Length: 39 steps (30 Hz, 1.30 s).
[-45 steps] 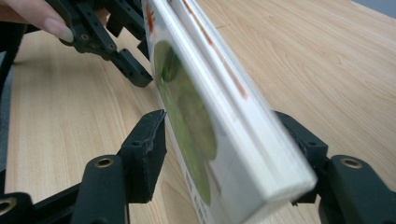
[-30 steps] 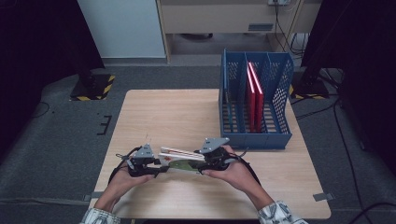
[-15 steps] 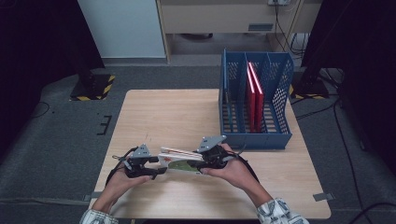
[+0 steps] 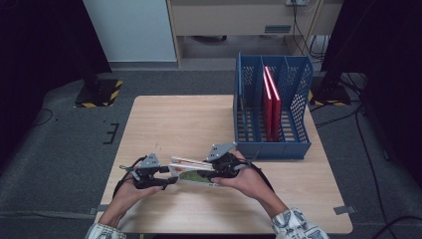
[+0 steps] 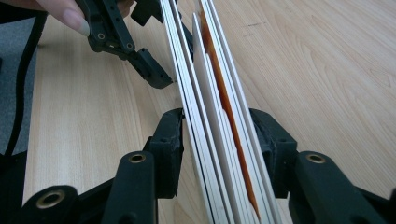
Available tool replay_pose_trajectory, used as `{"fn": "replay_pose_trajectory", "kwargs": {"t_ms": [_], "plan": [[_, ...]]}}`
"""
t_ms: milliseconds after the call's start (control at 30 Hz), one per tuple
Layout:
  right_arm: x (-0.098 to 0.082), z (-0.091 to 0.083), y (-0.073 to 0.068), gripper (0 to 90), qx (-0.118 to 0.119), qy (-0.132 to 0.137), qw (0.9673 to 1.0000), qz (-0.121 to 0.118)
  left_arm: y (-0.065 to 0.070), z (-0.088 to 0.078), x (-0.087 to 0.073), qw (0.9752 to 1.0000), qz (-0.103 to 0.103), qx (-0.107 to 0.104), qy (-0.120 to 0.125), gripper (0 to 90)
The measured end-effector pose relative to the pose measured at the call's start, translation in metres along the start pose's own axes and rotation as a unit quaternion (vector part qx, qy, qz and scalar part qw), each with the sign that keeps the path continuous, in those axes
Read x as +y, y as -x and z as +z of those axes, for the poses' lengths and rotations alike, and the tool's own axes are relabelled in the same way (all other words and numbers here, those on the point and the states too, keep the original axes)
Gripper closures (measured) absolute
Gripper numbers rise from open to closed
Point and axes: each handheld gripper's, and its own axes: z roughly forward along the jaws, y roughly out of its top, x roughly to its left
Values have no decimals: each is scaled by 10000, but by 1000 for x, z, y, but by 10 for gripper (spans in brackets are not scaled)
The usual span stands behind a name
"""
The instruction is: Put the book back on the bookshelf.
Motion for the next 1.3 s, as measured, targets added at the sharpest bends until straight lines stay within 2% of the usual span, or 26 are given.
{"fn": "replay_pose_trajectory", "kwargs": {"t_ms": [333, 567, 800, 933, 1100, 1200, 1300], "plan": [[0, 1, 2, 661, 58, -64, 10000, 6, -1, -1, 1, 10000, -10, 18, 36, 434], [1, 2, 2, 682, 39, -121, 9999, 23, -1, -1, 1, 10000, -25, 25, 40, 432], [2, 2, 2, 733, 72, -129, 9999, 20, -3, -3, 0, 9999, -70, 88, 83, 418], [2, 1, 2, 761, 6, -143, 9999, 15, -5, -5, -1, 9997, -118, 156, 110, 406], [2, 0, 3, 764, -38, -126, 9998, 166, -9, -7, -2, 9992, -235, 311, 113, 361], [3, -2, 5, 764, -156, -97, 9995, 253, -10, -6, -2, 9989, -247, 396, 59, 300], [2, -6, 7, 765, -202, -54, 9993, 304, -11, -4, -3, 9978, -299, 597, -36, 227]]}}
